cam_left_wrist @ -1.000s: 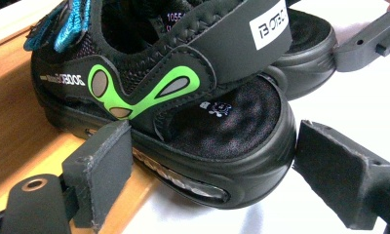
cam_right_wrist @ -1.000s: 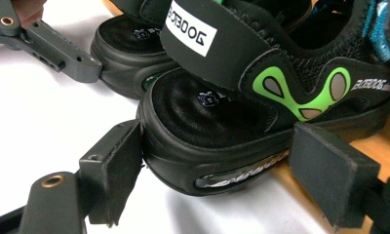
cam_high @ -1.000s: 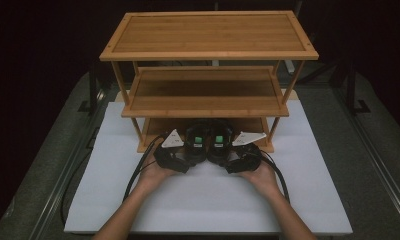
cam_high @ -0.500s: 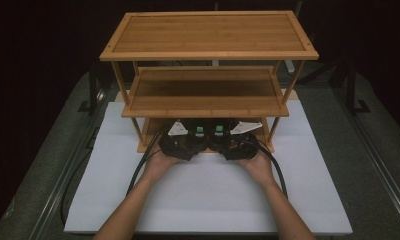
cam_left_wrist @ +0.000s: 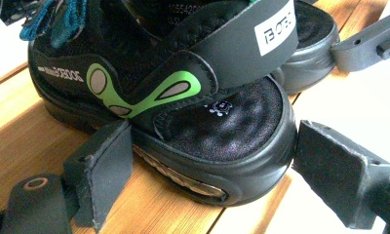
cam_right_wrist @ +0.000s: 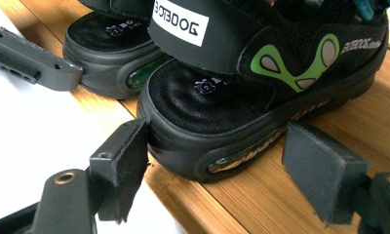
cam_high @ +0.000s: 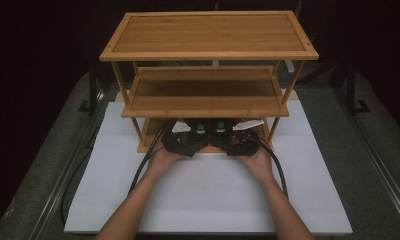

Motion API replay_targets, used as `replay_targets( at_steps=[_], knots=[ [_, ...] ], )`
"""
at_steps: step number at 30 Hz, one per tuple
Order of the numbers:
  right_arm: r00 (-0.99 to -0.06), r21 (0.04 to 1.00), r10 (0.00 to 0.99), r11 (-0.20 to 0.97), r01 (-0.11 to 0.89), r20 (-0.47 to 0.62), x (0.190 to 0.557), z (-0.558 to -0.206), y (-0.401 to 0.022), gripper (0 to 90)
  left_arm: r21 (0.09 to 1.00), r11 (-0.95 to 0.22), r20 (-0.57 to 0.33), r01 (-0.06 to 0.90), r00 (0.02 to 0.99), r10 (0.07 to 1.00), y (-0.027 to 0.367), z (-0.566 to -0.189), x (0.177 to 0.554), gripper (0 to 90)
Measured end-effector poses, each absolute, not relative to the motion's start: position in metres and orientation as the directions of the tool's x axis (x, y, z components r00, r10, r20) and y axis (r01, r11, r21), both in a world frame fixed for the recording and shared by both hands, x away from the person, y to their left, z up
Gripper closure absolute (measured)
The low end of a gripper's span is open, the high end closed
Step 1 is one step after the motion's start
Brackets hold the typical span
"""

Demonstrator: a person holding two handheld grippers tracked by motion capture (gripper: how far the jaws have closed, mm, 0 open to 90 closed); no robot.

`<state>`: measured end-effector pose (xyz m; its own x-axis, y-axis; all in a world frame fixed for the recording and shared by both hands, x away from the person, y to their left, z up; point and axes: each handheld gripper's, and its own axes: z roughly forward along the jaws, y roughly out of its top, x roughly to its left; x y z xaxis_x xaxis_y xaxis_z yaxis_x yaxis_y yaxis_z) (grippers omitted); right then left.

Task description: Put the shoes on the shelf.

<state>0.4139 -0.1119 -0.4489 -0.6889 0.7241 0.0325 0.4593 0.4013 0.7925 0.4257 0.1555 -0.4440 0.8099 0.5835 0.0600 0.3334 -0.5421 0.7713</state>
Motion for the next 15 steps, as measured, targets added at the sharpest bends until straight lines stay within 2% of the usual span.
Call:
replay_targets(
  at_steps=[6, 9, 15],
  knots=[
    [-0.696, 0.796, 0.715, 0.382, 0.470, 0.067, 0.409, -0.443, -0.111, 21.3, 0.757, -0.525, -0.001, 0.388, 0.805, 0.593, 0.159, -0.441, 0.421, 15.9],
    [-0.694, 0.794, 0.715, 0.376, 0.477, 0.078, 0.406, -0.440, -0.111, 18.5, 0.752, -0.543, 0.008, 0.373, 0.819, 0.574, 0.162, -0.438, 0.418, 15.7],
    [-0.674, 0.782, 0.729, 0.349, 0.517, 0.120, 0.394, -0.434, -0.118, 11.5, 0.739, -0.551, 0.004, 0.388, 0.815, 0.579, 0.171, -0.433, 0.409, 8.7]
  ],
)
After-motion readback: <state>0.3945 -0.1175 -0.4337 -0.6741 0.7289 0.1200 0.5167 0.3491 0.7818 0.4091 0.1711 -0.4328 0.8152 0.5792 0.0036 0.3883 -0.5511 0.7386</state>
